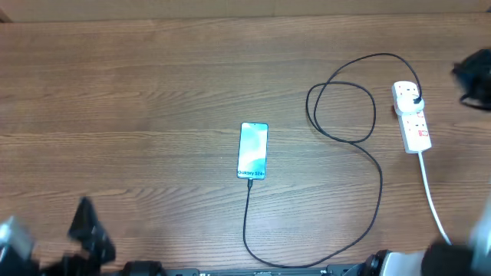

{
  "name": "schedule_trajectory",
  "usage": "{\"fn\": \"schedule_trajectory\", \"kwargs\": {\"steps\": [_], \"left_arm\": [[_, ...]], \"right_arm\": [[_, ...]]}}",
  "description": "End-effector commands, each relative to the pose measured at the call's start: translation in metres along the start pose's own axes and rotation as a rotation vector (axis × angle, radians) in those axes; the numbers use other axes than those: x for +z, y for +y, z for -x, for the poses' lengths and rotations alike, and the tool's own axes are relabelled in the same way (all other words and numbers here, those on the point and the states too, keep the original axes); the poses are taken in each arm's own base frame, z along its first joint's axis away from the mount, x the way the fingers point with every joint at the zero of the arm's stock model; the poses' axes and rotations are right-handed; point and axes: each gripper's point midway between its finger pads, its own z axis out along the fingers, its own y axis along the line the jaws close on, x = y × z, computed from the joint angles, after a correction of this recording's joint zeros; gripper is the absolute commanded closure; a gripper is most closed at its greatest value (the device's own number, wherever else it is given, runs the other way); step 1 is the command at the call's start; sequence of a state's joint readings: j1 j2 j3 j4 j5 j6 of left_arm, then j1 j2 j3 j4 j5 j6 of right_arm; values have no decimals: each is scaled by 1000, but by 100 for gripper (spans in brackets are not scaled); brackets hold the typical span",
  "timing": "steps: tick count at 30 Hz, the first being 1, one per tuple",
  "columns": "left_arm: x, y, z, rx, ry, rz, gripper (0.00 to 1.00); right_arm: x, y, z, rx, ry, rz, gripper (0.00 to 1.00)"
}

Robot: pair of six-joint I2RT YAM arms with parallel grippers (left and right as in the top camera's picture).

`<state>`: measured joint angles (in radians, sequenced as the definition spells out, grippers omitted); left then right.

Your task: Plug charger to phone and switch on socket

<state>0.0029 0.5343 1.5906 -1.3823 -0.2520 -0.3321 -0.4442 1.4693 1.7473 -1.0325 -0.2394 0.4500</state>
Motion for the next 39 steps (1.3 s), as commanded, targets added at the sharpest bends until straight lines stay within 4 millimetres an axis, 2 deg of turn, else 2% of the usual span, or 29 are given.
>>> {"fn": "schedule_trajectory", "kwargs": {"steps": [1, 3, 7, 11, 12, 15, 19, 25, 29, 39], "left_arm": [[-28, 13, -2, -15, -90, 25, 0], [-41, 18, -5, -28, -131, 30, 0], [-64, 26, -14, -45, -191, 19, 0], [-81, 35, -33, -47, -205, 4, 0], [-85, 38, -39, -46, -204, 3, 0], [-95, 47, -60, -41, -187, 3, 0], [-102, 60, -92, -35, -134, 8, 0], [-111, 68, -98, -39, -180, -69, 0], [-117, 72, -102, -47, -209, -88, 0], [-120, 73, -105, -49, -214, -83, 0]], "right_arm": [[-93, 71, 18, -81, -159, 345, 96], [-148, 99, 27, -172, -298, 474, 96], [-247, 134, 29, -322, -575, 618, 96], [-328, 157, 17, -441, -793, 726, 96], [-341, 159, 12, -458, -822, 740, 96], [-358, 158, -7, -488, -828, 752, 96], [-353, 149, -31, -504, -759, 728, 96], [-374, 158, -59, -557, -728, 837, 96], [-395, 160, -82, -593, -714, 924, 96], [-466, 132, -150, -680, -821, 1104, 96]]}}
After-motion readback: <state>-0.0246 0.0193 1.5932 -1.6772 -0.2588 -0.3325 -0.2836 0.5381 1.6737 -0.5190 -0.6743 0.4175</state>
